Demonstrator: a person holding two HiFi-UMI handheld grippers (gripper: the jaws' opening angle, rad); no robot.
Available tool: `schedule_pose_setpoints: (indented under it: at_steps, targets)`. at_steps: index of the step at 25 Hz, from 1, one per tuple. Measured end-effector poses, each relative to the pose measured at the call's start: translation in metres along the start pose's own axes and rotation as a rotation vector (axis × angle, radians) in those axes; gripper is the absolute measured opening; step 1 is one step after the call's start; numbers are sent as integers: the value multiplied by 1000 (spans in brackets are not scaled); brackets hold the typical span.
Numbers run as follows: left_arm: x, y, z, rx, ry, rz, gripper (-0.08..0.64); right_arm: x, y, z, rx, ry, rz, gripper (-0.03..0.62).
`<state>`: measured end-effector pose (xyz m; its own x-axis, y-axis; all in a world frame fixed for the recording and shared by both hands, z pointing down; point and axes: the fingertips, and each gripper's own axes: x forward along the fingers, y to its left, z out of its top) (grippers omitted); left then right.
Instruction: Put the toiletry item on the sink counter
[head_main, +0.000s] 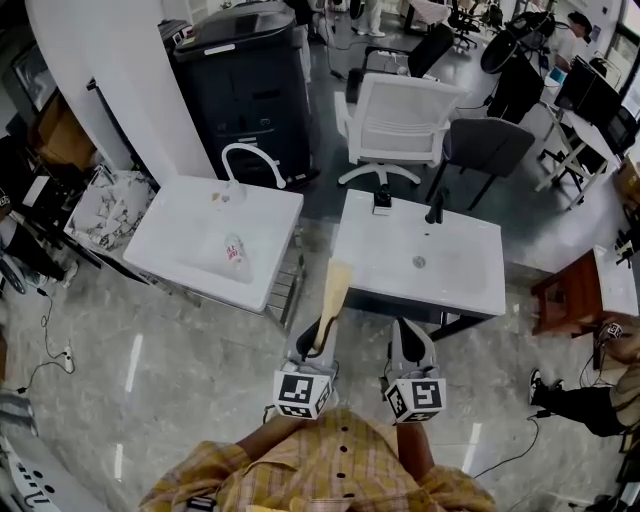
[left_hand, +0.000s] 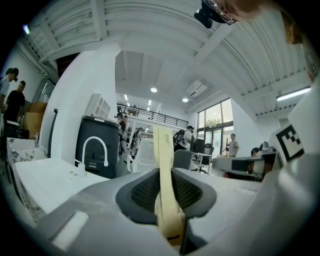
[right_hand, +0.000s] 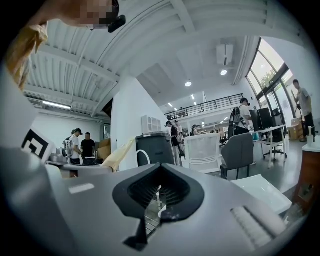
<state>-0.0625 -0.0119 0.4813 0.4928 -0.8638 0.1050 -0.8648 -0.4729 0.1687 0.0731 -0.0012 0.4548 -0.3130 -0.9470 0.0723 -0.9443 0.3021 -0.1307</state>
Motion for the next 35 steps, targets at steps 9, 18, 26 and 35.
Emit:
schedule_pose_setpoints:
  at_steps: [9, 18, 26, 35]
  targets:
    - [64, 28, 9, -10, -7, -2, 69, 66, -27, 9, -22, -3, 2, 0]
    - [106, 47, 2, -18, 30, -2, 69, 105, -48, 10, -19, -5, -15, 1]
    - [138, 52, -6, -4, 62, 38, 69, 134, -71, 4, 8, 12, 26, 1]
    - [177, 63, -26, -25, 129, 99, 69, 163, -96, -4, 13, 42, 79, 1]
